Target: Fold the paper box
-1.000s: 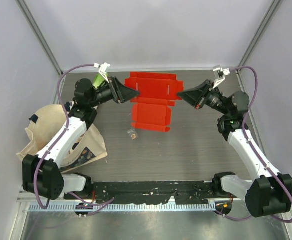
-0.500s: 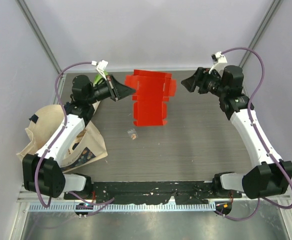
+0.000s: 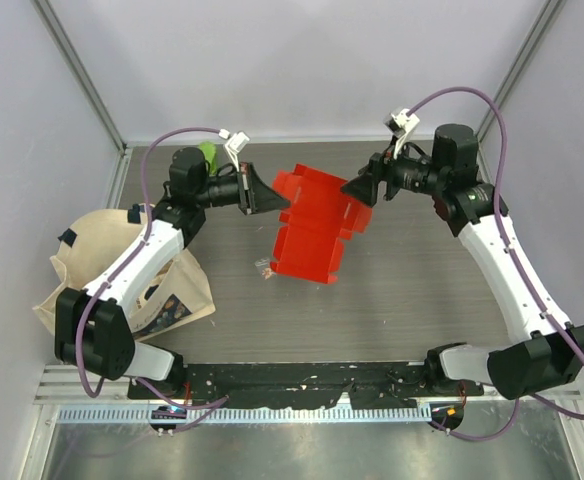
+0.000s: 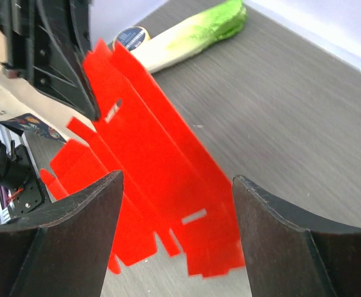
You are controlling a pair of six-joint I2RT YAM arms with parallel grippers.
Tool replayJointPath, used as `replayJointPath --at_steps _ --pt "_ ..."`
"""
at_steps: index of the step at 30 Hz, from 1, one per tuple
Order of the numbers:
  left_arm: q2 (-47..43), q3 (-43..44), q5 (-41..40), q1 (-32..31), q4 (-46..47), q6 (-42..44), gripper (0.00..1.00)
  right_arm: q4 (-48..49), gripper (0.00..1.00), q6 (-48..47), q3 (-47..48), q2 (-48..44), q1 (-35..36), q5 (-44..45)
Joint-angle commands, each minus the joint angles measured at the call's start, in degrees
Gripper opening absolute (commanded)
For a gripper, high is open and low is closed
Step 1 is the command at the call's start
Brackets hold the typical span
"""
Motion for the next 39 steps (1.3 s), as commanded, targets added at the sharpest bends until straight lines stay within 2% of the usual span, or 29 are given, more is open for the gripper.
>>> replayJointPath --at_steps 1,4,7,9,12,18,19,20,21,22,23,24,25,26,27,30,31,32,33,37,39 --pt "-0.88 3.54 4.61 -2.12 -1.55 3.97 0.0 -4.96 0.76 -7.05 7.65 1.29 1.44 -5.89" --pt "-1.49 3.62 6.1 -3.88 -2.16 5.9 0.0 -7.62 0.75 -8.56 8.98 3.14 4.42 -4.76" --pt "-2.72 3.45 6.98 -5.46 -3.22 7.67 0.0 -5.27 0.73 -7.16 7.06 2.8 5.22 -10.44" --pt "-3.6 3.36 7.07 -6.08 -4.54 9.6 0.0 -3.85 0.68 -5.57 5.57 1.92 5.4 -13.45" --pt "-4.31 3.18 7.42 -6.7 -4.8 10.48 0.0 -1.12 0.56 -4.69 2.31 0.34 5.31 -17.06" --pt "-5.19 3.1 7.51 -6.79 -4.8 10.92 0.0 -0.15 0.35 -4.43 0.11 -0.64 5.31 -18.02" --pt "-5.19 3.1 7.51 -6.79 -4.8 11.01 0.0 -0.06 0.23 -4.43 0.2 -0.46 5.31 -18.55" --pt "-5.36 3.36 6.73 -6.7 -5.41 11.19 0.0 0.02 0.18 -4.34 0.37 -0.11 5.31 -18.82" --pt "-5.54 3.53 5.59 -6.79 -6.29 12.49 0.06 0.11 0.09 -4.25 0.55 -0.02 5.31 -18.3" --pt "-6.06 4.06 4.01 -6.62 -7.69 13.2 0.18 0.46 0.01 -3.29 0.55 0.07 5.31 -17.16" --pt "-6.41 5.19 2.17 -6.7 -11.01 14.25 0.35 0.99 0.01 -2.85 0.37 0.07 5.22 -15.85" --pt "-6.94 5.73 -1.59 -6.53 -12.44 15.22 0.61 1.17 0.01 -2.67 0.02 0.07 5.31 -12.87" --pt "-8.6 6.08 -4.67 -6.61 -13.93 17.49 0.7 1.08 0.01 -2.23 -0.15 0.24 5.31 -11.71" --pt "-9.57 6.0 -7.58 -6.53 -15.6 18.12 0.75 1.17 0.01 -1.97 -0.24 0.68 5.31 -10.83" --pt "-10.97 5.56 -13.44 -6.53 -15.53 18.31 0.83 1.34 0.01 -1.53 -0.42 0.94 5.4 -10.74" --pt "-16.51 1.09 -20.85 -6.53 -9.39 16.03 0.89 1.78 0.01 -0.74 -0.68 1.91 5.92 -12.93" --pt "-17.4 -0.14 -21.05 -6.44 -7.72 14.28 0.82 1.78 0.01 -0.74 -0.68 2.18 6.53 -14.15" --pt "-18.36 -1.2 -20.71 -6.53 -4.4 13.66 0.69 1.78 0.01 -0.65 -0.68 2.44 6.89 -14.6" --pt "-18.37 -1.3 -20.44 -6.44 -4.02 13.3 0.67 1.78 0.01 -0.56 -0.51 2.96 7.24 -14.78" --pt "-15.13 1.07 -16.5 -6.26 -6.37 13.12 0.69 1.52 0.01 -0.65 -0.42 3.84 8.56 -17.84" --pt "-12.76 2.65 -14.3 -5.83 -7.53 10.94 0.74 0.91 0.01 -1.34 -0.25 4.02 9.35 -20.31"
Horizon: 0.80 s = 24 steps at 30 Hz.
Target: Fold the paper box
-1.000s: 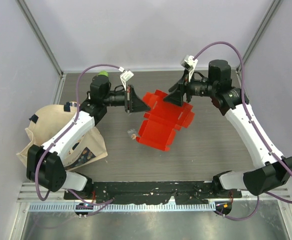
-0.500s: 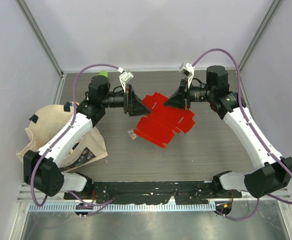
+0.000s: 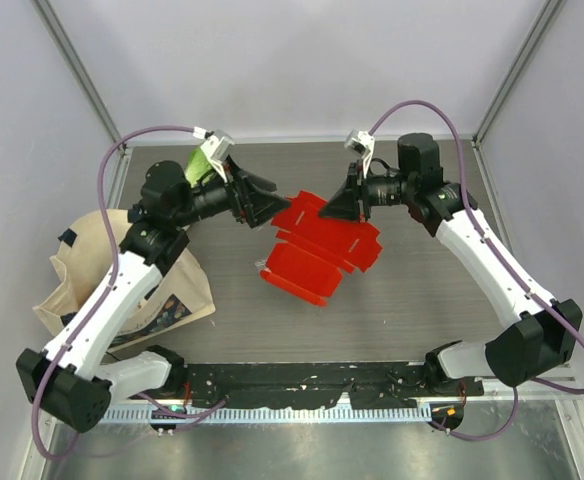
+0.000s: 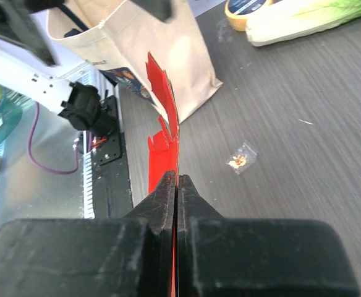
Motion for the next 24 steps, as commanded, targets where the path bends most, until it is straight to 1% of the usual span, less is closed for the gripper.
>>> replayJointPath --at_steps 1,2,3,4,5,6,7,8,10,12,14,15,16,17,20,22,24 --pt "5.74 2.57 3.65 0.84 0.53 -3.8 0.74 1.34 0.01 -0.39 0.39 0.18 1.53 -5.56" --pt "6.62 3.0 7.15 1.19 1.67 -5.03 0.7 1.17 0.01 -0.56 0.39 0.18 1.79 -5.65" --pt "7.76 3.01 9.01 1.89 2.82 -7.92 0.67 0.99 0.01 -0.83 0.39 0.26 1.71 -5.65" --pt "8.2 2.92 10.51 2.25 5.87 -9.25 0.63 0.9 0.01 -0.92 0.39 0.18 1.79 -5.65" --pt "8.38 2.4 12.35 2.77 7.47 -10.92 0.55 0.73 0.01 -1.09 0.48 0.35 1.79 -5.74" --pt "8.39 1.87 12.98 3.74 9.49 -13.72 0.51 0.11 0.01 -1.27 0.74 0.44 1.79 -5.83" --pt "8.47 0.56 13.68 4.09 13.6 -15.31 0.48 0.02 0.01 -1.36 0.74 0.62 1.88 -5.91" --pt "8.39 0.2 14.64 4.44 15.2 -16.63 0.44 0.11 0.01 -1.44 0.83 0.53 1.79 -5.91" --pt "9.0 -0.5 16.23 4.98 19.5 -20.05 0.44 -0.07 0.01 -1.71 0.83 0.62 1.88 -6.09" --pt "9.61 -0.77 17.72 5.24 21.8 -22.08 0.51 -0.33 0.01 -1.8 0.83 0.7 1.97 -6.18" --pt "10.4 -1.12 18.17 5.5 24.18 -24.55 0.61 -0.51 0.01 -1.88 0.92 0.62 1.97 -6.35" --pt "10.75 -1.12 18.43 5.59 24.62 -25.08 0.61 -0.42 0.01 -1.88 1.0 0.62 2.06 -6.35" --pt "11.45 -0.86 18.69 5.59 24.36 -25.17 0.59 -0.51 0.01 -1.88 1.18 0.53 2.06 -6.44" --pt "11.81 -0.6 18.7 5.5 23.66 -25.08 0.52 -0.33 0.01 -1.88 1.18 0.44 2.06 -6.62" --pt "12.95 -0.42 19.31 5.5 24.18 -25.87 0.4 0.02 0.01 -1.54 1.36 0.09 2.32 -6.97" --pt "13.48 -1.38 20.36 5.59 28.2 -27.45 0.36 0.98 0.01 -1.01 1.01 -0.17 2.67 -7.41" --pt "13.83 -1.82 20.45 5.42 30.24 -29.47 0.31 2.04 0.01 -0.39 0.83 -0.17 2.76 -7.23"
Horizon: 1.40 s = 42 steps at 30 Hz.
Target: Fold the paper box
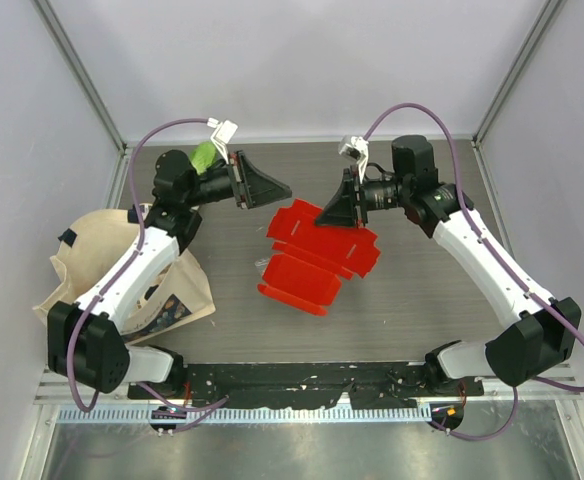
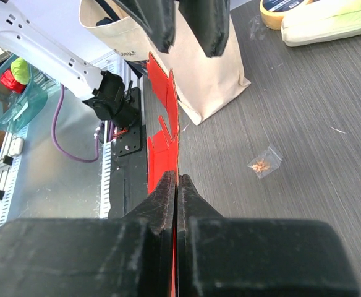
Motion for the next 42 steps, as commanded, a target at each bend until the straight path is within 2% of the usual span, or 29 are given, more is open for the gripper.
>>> replayJointPath --at_steps 1,7,22,36,39,42 --pt "0.74 -0.97 3.12 0.15 8.91 -4.45 0.28 3.09 0.01 0.96 0.94 -0.76 0.64 -1.66" --pt "1.18 -1.32 4.53 -0.91 12.61 -6.83 0.2 4.93 0.01 2.19 0.85 -0.76 0.9 0.71" --pt "2.06 -0.8 5.85 -3.19 11.65 -6.3 0.19 10.21 0.01 7.2 0.85 0.55 1.43 5.02" --pt "4.61 1.22 4.27 -4.34 2.25 -1.56 0.2 16.8 0.01 11.6 0.06 -1.02 4.77 6.25" --pt "3.3 2.71 3.04 -4.16 -3.88 2.04 0.2 14.79 0.01 10.03 -0.64 -1.99 4.77 7.83" --pt "-0.39 1.94 0.76 -1.62 -4.01 3.2 0.25 9.17 0.01 6.42 -1.26 -2.52 4.25 13.8"
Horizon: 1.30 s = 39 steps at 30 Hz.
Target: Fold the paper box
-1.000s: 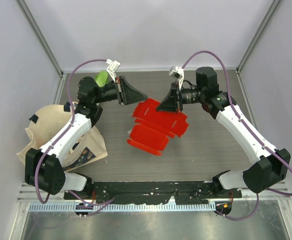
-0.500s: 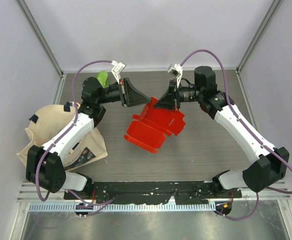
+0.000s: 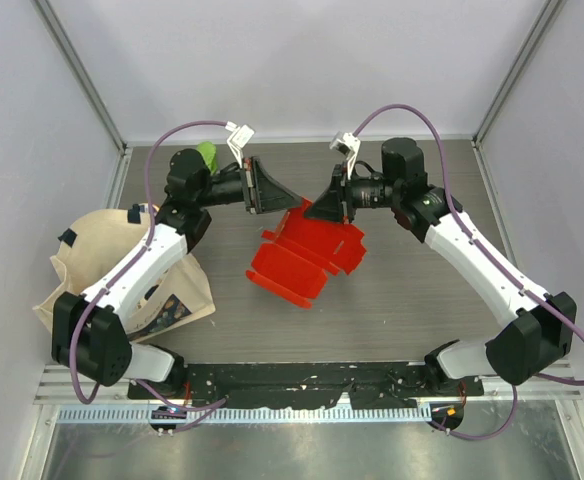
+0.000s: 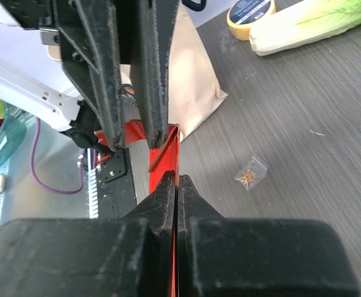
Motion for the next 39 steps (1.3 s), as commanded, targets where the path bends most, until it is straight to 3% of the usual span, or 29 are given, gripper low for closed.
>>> replayJointPath --at_steps 1,5,7,10,13,16,26,36,39 --pt "-5.03 0.51 -5.31 4.56 -4.57 3.26 0.25 -1.0 0.01 -3.57 -0.01 -3.29 -0.43 5.83" --pt "-5.41 -0.73 -9.82 10.82 -4.89 -0.16 0.27 -1.37 0.01 -3.14 -2.29 -5.22 -3.33 5.67" --pt "-2.94 -0.2 -8.16 12.05 -5.62 -2.1 0.27 -0.75 0.01 -1.82 -2.47 -6.44 -4.65 4.35" --pt "2.16 -0.81 -5.0 12.24 1.04 -9.38 0.29 0.92 0.01 0.28 -2.74 -8.29 -8.69 1.45" --pt "5.59 -1.6 -2.09 12.24 7.47 -14.67 0.28 6.0 0.01 5.79 -3.53 -8.91 -15.01 -3.29" --pt "7.09 -2.31 -1.47 11.45 11.25 -17.13 0.26 19.84 0.01 14.84 -4.93 -8.83 -19.42 -7.95" --pt "9.2 -1.78 0.55 7.75 13.62 -18.19 0.24 27.19 0.01 19.97 -7.65 -7.77 -19.69 -11.03" --pt "9.02 -2.57 2.22 6.88 20.31 -19.95 0.37 32.99 0.01 24.1 -9.5 -6.36 -19.6 -12.09" --pt "9.72 -2.75 2.31 6.7 20.75 -20.12 0.34 36.25 0.01 26.65 -10.03 -5.49 -19.51 -12.97"
